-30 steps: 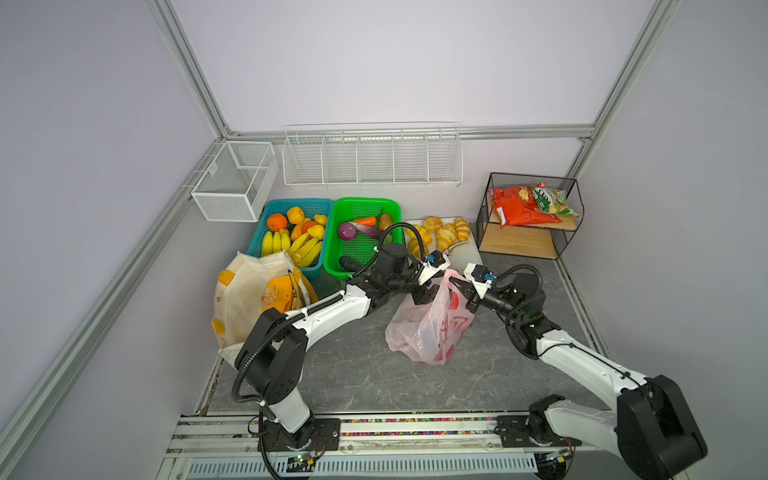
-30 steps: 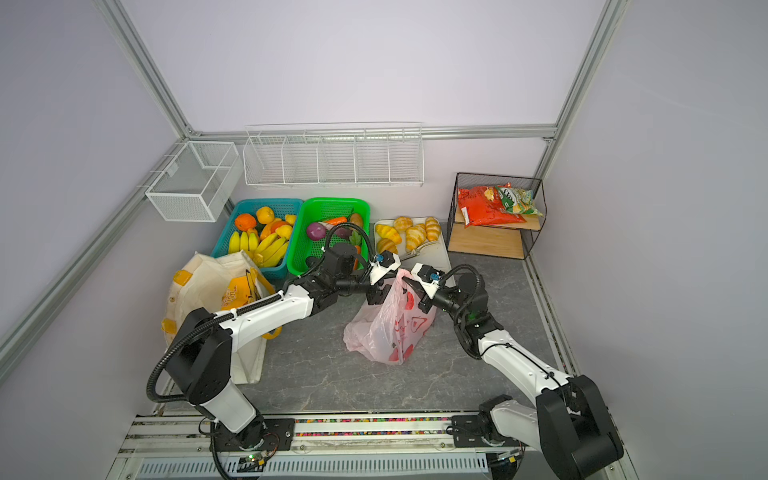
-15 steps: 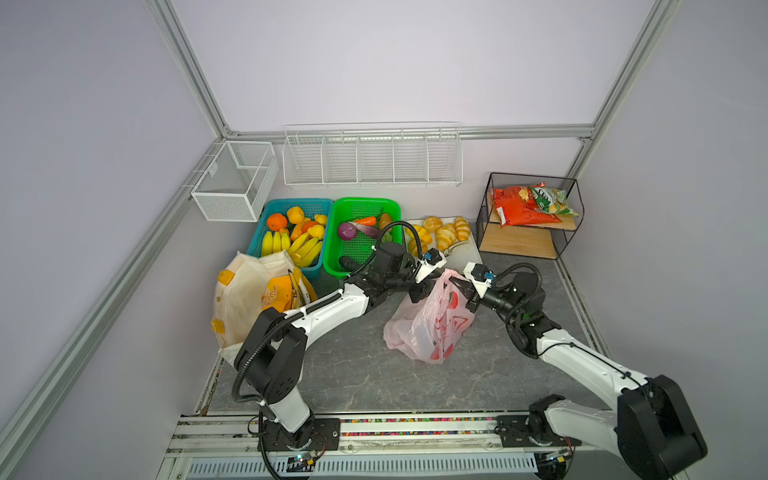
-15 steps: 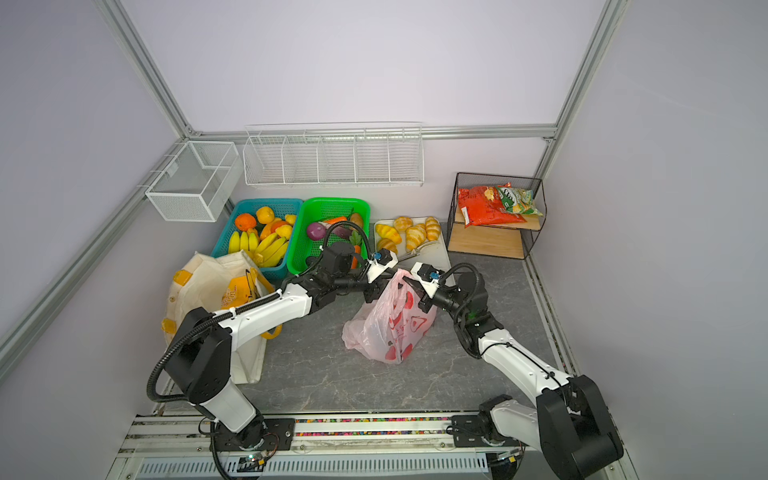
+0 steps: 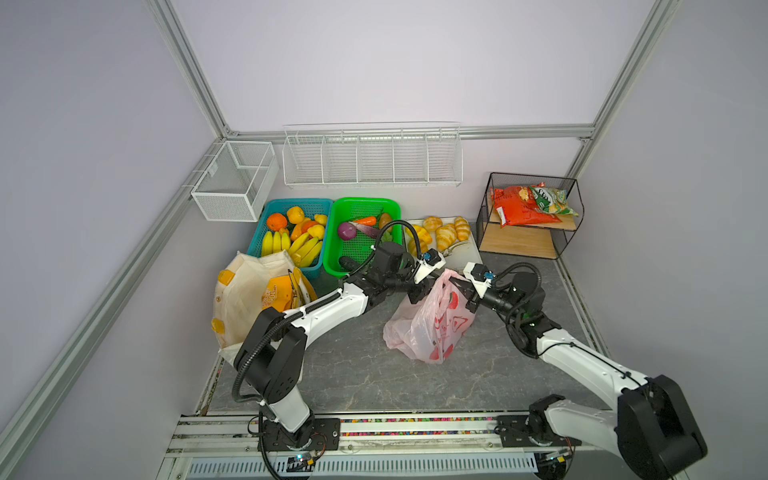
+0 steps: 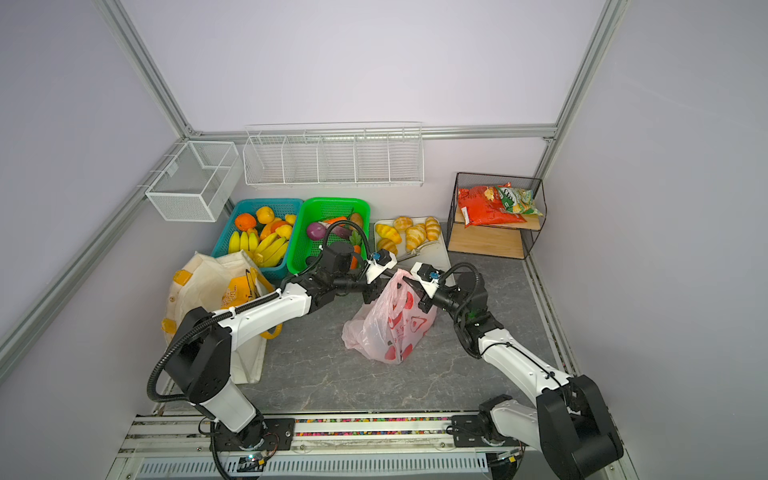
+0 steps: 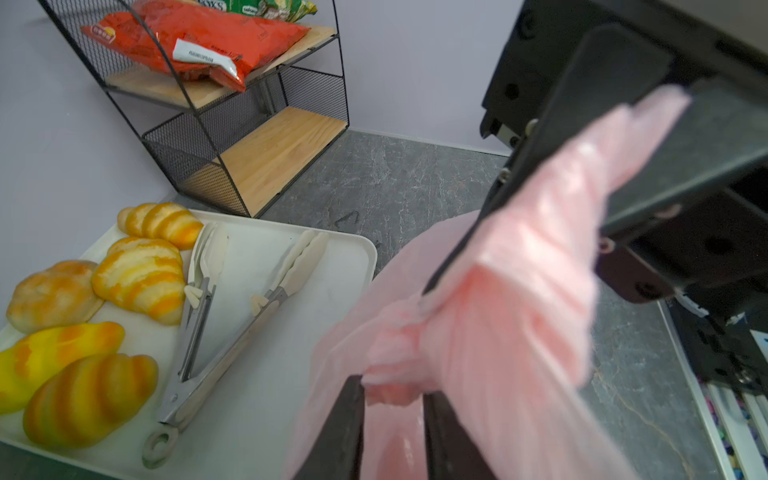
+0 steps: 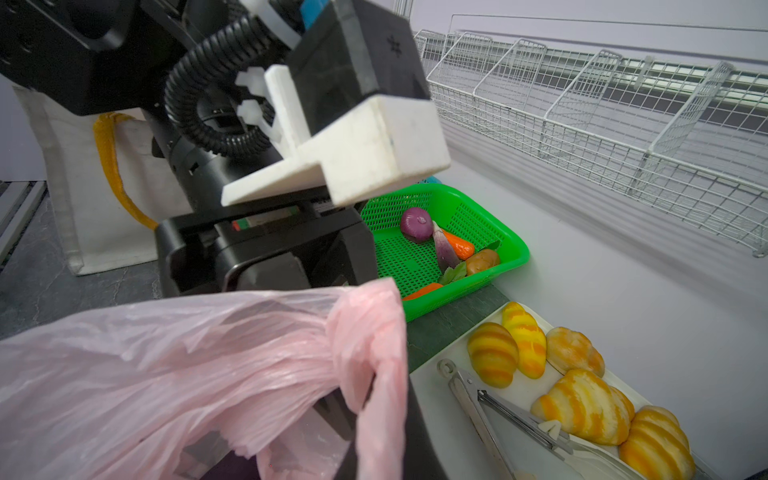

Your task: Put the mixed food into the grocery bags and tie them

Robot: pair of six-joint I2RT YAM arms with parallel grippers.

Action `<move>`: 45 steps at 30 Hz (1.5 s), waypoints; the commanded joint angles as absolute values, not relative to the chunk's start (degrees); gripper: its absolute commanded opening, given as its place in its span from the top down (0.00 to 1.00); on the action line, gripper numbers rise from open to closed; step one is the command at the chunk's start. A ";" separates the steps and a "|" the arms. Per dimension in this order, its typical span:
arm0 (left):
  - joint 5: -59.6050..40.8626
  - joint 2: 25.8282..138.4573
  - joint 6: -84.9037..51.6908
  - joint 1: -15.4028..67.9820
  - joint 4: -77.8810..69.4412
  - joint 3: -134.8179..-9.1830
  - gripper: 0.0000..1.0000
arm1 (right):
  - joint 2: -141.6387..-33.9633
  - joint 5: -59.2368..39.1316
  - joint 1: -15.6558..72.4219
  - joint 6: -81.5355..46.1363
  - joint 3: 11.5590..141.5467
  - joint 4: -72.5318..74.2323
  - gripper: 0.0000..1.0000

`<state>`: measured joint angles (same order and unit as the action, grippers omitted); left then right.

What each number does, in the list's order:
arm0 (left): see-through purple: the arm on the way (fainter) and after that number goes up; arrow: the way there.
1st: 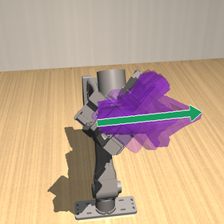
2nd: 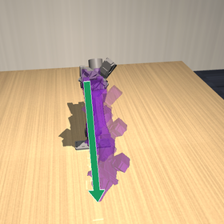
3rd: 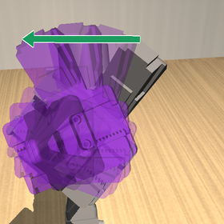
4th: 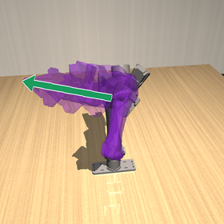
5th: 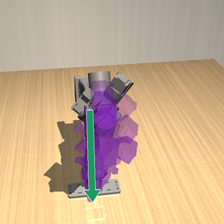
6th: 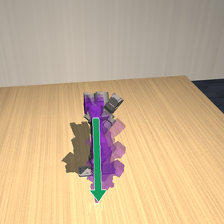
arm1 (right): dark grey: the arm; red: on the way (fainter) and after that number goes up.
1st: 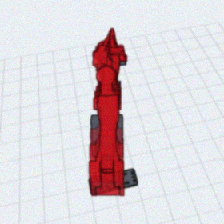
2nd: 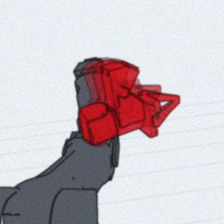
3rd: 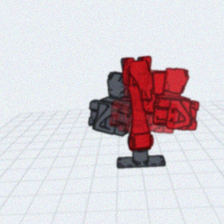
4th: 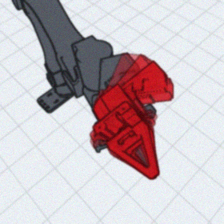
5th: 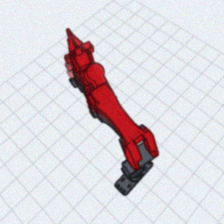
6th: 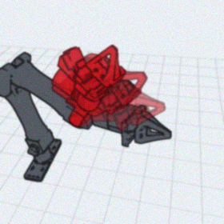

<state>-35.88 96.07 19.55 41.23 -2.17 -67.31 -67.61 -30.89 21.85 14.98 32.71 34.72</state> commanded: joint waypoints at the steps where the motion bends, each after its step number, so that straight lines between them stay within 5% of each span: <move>1: -38.73 97.19 21.17 41.21 -1.38 -69.41 0.65 | -68.27 -30.86 21.79 15.03 34.10 35.05 0.93; 10: -38.36 98.70 21.21 42.01 -2.07 -70.84 0.54 | -68.30 -31.11 21.75 15.03 34.19 34.74 0.93; 45: -37.78 95.13 22.44 40.00 0.19 -69.41 0.98 | -68.53 -30.48 21.73 16.15 34.71 32.86 0.93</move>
